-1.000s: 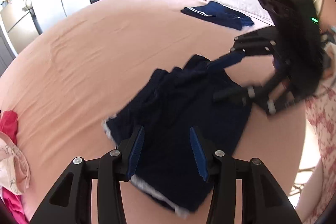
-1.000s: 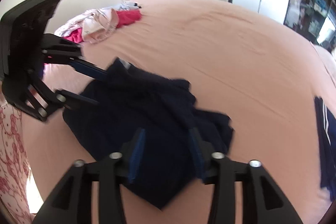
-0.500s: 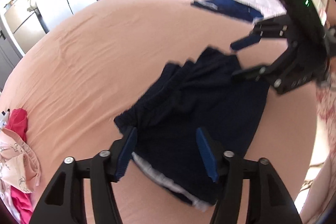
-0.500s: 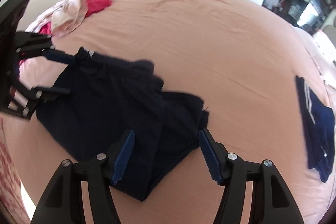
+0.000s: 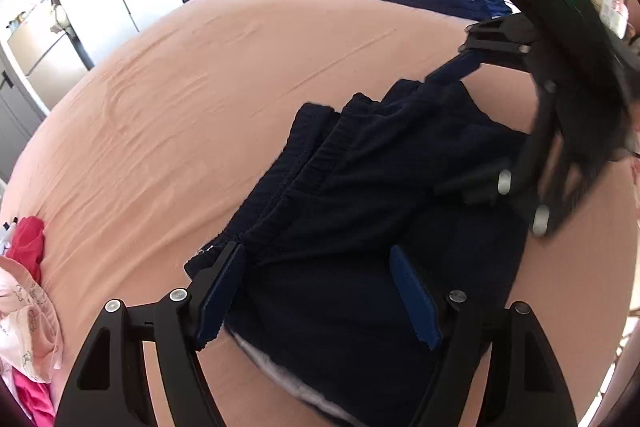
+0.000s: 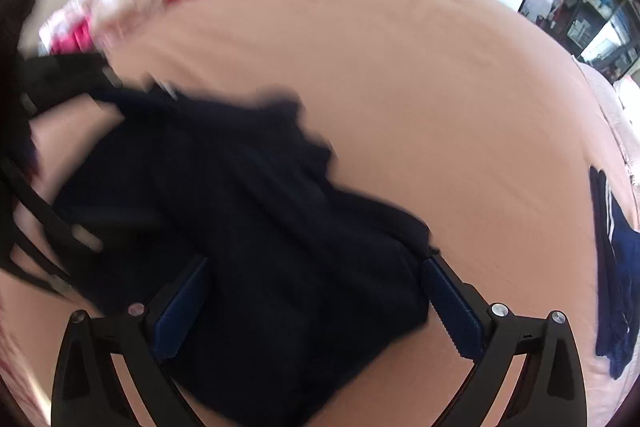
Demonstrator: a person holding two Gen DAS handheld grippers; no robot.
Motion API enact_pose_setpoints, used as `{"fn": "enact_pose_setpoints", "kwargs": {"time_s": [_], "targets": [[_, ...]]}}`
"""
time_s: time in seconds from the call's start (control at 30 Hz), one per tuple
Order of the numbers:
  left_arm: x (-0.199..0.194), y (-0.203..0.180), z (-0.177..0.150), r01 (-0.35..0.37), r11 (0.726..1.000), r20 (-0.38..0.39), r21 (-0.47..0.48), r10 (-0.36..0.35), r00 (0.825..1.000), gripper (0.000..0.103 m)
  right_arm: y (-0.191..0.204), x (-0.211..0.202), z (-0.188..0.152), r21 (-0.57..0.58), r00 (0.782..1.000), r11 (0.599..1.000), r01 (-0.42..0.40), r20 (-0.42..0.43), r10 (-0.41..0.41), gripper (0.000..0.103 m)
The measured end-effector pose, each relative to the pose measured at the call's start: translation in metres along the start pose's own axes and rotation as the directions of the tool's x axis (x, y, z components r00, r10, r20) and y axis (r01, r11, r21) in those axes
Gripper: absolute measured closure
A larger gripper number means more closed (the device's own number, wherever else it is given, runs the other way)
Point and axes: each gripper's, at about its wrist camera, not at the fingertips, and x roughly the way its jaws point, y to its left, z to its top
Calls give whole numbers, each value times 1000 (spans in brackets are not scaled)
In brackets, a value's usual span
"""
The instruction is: Fold clothes
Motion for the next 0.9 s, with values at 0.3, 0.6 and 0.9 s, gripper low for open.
{"fn": "enact_pose_setpoints", "kwargs": {"time_s": [0.3,0.6,0.9], "targets": [[-47,12,11,17,992,94,-122,-6,996,30,-28,-50,-10,70,989,996,60,128,-69,0],[-36,62,6,-26,849,-37,-527,7,999,30,-35,-42,-15,263,999,965,-20,38,10,0],[-38,52,-40,1,683,-57,-731,-63,996,30,-54,-43,-40,515,979,834,-200,66,194,2]]}}
